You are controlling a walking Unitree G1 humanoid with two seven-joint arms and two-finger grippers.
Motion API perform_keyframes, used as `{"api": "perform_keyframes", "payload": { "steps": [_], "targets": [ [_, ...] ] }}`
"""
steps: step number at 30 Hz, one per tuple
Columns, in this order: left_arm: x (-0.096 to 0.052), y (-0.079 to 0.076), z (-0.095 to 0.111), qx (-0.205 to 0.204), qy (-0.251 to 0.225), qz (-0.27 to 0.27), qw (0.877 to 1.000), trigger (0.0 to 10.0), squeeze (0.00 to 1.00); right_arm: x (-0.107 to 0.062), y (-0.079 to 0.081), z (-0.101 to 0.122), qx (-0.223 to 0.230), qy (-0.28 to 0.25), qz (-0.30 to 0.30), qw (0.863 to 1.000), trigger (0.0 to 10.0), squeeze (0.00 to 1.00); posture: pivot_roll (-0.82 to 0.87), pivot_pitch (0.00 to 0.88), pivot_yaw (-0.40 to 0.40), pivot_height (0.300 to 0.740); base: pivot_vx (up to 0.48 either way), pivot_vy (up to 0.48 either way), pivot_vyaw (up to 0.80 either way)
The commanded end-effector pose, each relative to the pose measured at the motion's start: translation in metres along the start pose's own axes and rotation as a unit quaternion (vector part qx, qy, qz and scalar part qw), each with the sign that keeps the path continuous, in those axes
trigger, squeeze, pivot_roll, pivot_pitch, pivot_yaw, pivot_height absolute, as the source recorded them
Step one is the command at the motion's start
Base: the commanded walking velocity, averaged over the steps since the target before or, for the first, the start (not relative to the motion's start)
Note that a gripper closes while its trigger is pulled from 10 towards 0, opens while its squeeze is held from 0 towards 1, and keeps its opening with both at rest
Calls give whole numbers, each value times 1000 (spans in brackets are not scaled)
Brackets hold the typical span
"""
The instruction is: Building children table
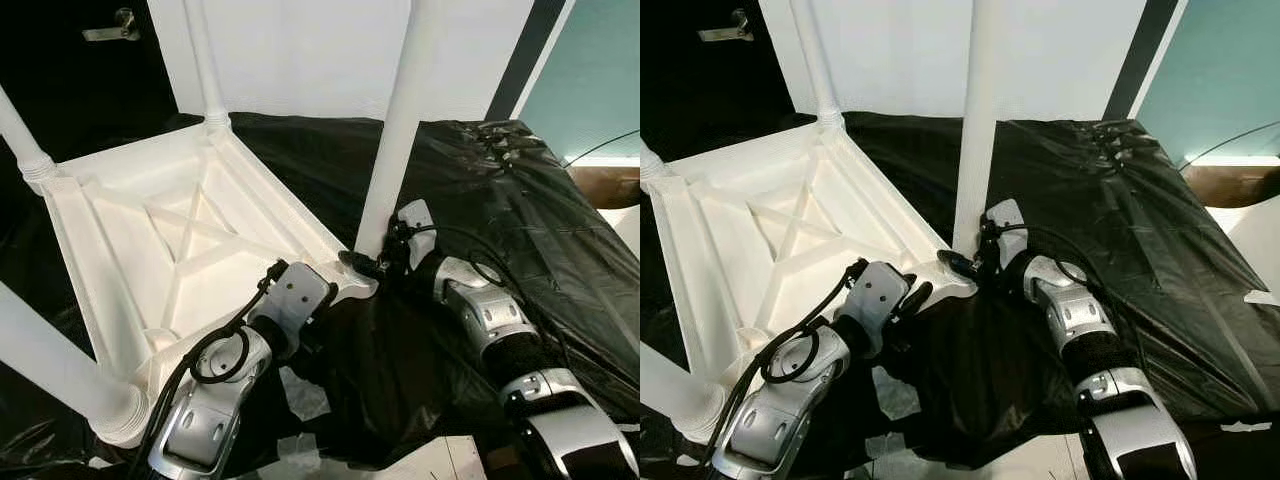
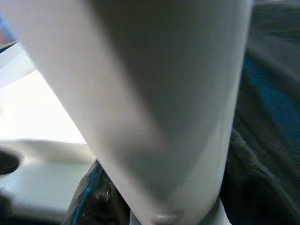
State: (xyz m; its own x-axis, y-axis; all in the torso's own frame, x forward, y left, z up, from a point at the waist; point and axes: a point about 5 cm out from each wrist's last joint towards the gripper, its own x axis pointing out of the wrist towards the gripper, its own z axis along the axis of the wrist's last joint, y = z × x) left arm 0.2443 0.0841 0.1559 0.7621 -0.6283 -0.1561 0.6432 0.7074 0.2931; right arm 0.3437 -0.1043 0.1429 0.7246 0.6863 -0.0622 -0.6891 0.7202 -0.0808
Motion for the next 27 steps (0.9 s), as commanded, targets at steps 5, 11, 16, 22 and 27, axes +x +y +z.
{"api": "perform_keyframes", "payload": {
  "steps": [5,11,16,22,27],
  "targets": [
    [1,-5,-4,-13,7,8,1000,10000,0,0,22,-23,36,24,-158,986,0,0,99,48,-66,740,0,0,0],
    [-1,-4,-6,-12,12,8,1000,10000,0,7,43,-25,77,14,-177,981,0,0,110,45,-61,740,0,0,0],
    [-1,-4,-7,-11,15,8,1000,10000,0,8,50,-24,80,10,-160,984,5059,0,113,40,-59,740,0,0,0],
    [1,-3,-4,-10,8,10,1000,10000,0,6,49,-14,79,-6,-181,980,10000,1000,112,32,-63,740,0,0,0],
    [1,-3,-3,-9,7,9,1000,10000,0,2,42,-10,80,-19,-181,980,10000,1000,111,27,-62,740,0,0,0]
  ]
}}
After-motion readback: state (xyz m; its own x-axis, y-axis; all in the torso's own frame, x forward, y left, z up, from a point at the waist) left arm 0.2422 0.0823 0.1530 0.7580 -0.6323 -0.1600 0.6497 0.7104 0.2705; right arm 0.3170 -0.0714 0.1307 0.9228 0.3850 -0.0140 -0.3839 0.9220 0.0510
